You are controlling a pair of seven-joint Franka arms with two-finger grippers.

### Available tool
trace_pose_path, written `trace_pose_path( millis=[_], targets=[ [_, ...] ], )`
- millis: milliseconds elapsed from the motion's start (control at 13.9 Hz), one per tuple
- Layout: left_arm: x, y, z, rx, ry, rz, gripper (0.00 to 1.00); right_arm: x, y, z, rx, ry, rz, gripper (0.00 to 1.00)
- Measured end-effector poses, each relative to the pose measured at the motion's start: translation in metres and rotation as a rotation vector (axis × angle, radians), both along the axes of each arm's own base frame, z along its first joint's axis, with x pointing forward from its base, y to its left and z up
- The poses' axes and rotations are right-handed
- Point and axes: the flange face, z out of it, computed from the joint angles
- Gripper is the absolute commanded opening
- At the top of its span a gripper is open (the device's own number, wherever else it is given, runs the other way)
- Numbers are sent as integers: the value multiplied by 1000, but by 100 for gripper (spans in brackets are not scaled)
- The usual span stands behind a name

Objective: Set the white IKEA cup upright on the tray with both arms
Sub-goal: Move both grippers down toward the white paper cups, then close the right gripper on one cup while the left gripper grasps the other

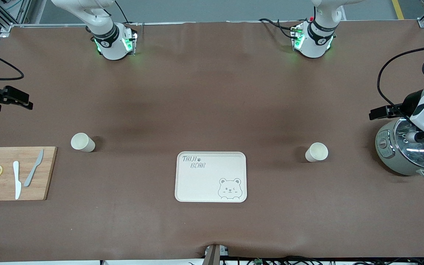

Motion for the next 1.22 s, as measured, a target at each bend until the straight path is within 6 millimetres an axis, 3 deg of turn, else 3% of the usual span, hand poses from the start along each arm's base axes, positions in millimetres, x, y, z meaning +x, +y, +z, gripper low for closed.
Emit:
trace_pose_path(
  millis=[360,792,1008,1225],
  targets=[
    [14,-5,-23,-9,-6,-10,100,9,-4,-7,-5,-24,-6,100],
    [52,-12,-97,-37,-45,-18,100,28,-12,-46,-11,25,-19,100],
    [54,-9,-98,-38,-48,-13,100,34,-28,-55,-15,22,-45,100],
    [55,-8,-102,-39,-44,-13,100,49,-43,-93,-16,56,-53,100]
  ],
)
